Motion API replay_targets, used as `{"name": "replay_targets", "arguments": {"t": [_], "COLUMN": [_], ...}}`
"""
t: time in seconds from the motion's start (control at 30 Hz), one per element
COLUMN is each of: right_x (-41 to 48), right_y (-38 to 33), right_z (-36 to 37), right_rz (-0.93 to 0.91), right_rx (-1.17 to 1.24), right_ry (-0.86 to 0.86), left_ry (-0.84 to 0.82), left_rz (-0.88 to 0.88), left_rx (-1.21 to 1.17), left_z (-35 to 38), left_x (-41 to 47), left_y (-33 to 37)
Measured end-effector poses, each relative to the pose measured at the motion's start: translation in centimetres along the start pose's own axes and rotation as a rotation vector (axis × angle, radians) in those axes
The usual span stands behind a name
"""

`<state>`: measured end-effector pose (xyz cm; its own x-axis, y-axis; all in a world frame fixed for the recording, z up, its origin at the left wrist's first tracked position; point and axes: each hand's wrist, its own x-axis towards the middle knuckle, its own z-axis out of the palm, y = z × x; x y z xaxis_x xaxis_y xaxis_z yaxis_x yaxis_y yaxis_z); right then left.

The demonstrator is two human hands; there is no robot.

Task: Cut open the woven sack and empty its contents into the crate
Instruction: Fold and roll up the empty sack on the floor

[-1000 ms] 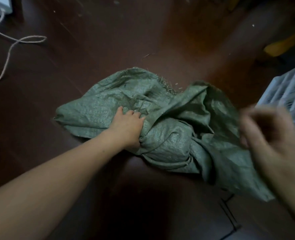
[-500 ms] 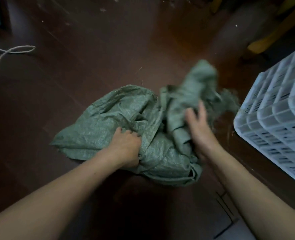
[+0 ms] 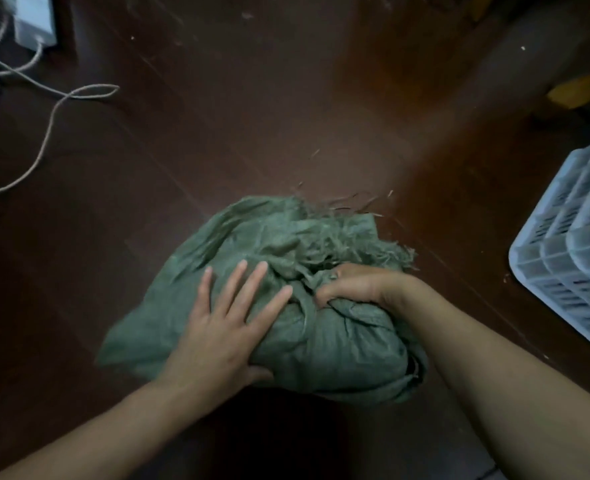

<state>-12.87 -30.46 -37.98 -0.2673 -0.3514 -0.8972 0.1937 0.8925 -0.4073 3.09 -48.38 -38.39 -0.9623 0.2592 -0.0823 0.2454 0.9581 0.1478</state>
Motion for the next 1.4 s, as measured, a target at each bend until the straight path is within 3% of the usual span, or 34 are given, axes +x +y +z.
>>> {"name": "replay_targets", "arguments": {"t": [0.1, 0.2, 0.3, 0.43, 0.5, 0.57, 0.6, 0.67, 0.7, 0.77, 0.8, 0.83, 0.87, 0.93, 1.0, 1.07, 1.13, 1.17, 1.23, 1.33, 1.4], "right_x": [1.2, 1.5, 0.0, -5.2, -7.4, -7.2, -6.5, -4.7, -3.7, -2.3, -1.8, -1.3, -1.0, 0.1, 1.6, 2.3, 0.8, -0.2, -1.7, -1.1, 0.3], "right_y": [-0.9, -0.9, -1.2, -2.1, -1.3, -0.1, 0.4, 0.7, 0.5, -0.1, -0.4, -0.7, -1.0, -1.8, -2.4, -2.9, -3.5, -3.4, -2.1, 1.3, 2.5], "right_z": [0.5, 0.1, -0.6, -1.7, -0.8, 0.8, 1.0, 0.0, -1.1, -3.5, -4.5, -5.4, -6.1, -7.0, -7.4, -7.4, -6.7, -5.9, -3.7, -0.1, -0.1], "right_rz": [0.028, 0.072, -0.005, -0.199, -0.199, -0.174, -0.186, -0.260, -0.277, -0.248, -0.225, -0.210, -0.196, -0.128, -0.024, 0.036, -0.110, -0.219, -0.289, -0.095, -0.056], "right_rx": [-0.047, 0.064, 0.023, -0.384, -0.842, -1.171, -1.183, -0.990, -0.821, -0.500, -0.386, -0.327, -0.316, -0.395, -0.499, -0.659, -0.701, -0.670, -0.666, -0.753, -0.674], "right_ry": [0.023, -0.107, -0.098, 0.179, 0.244, 0.300, 0.330, 0.360, 0.351, 0.297, 0.262, 0.227, 0.202, 0.182, 0.296, 0.690, 1.091, 1.179, 1.096, 0.751, 0.652], "left_ry": [-0.166, -0.331, -0.442, -0.631, -0.747, -0.882, -0.928, -0.858, -0.697, -0.141, 0.111, 0.258, 0.275, 0.045, -0.143, -0.203, -0.246, -0.272, -0.307, -0.327, -0.291], "left_rz": [-0.012, -0.078, -0.050, -0.177, -0.221, -0.264, -0.285, -0.322, -0.341, -0.302, -0.236, -0.161, -0.103, -0.130, -0.200, -0.240, -0.259, -0.269, -0.279, -0.260, -0.272], "left_rx": [-0.059, -0.228, -0.335, -0.622, -0.747, -0.739, -0.693, -0.494, -0.319, 0.079, 0.171, 0.181, 0.166, 0.154, 0.118, 0.016, -0.106, -0.168, -0.279, -0.362, -0.370], "left_z": [1.3, 0.8, -0.1, -0.8, -0.8, -1.3, -1.7, -2.8, -3.5, -4.5, -4.5, -4.0, -3.2, -1.2, -0.3, -0.2, -1.0, -1.4, -1.6, -0.9, -0.2], "left_x": [-0.4, 1.1, 3.3, 6.5, 8.3, 9.8, 10.5, 11.4, 11.2, 9.6, 8.4, 7.1, 5.9, 4.8, 6.1, 9.0, 11.9, 13.0, 14.1, 14.5, 14.3], "left_y": [-0.1, -1.5, -2.9, -5.0, -6.2, -6.7, -6.6, -5.9, -5.3, -3.6, -2.4, -1.2, -0.2, 0.5, -0.3, -2.1, -4.1, -5.0, -6.4, -6.7, -6.3]}}
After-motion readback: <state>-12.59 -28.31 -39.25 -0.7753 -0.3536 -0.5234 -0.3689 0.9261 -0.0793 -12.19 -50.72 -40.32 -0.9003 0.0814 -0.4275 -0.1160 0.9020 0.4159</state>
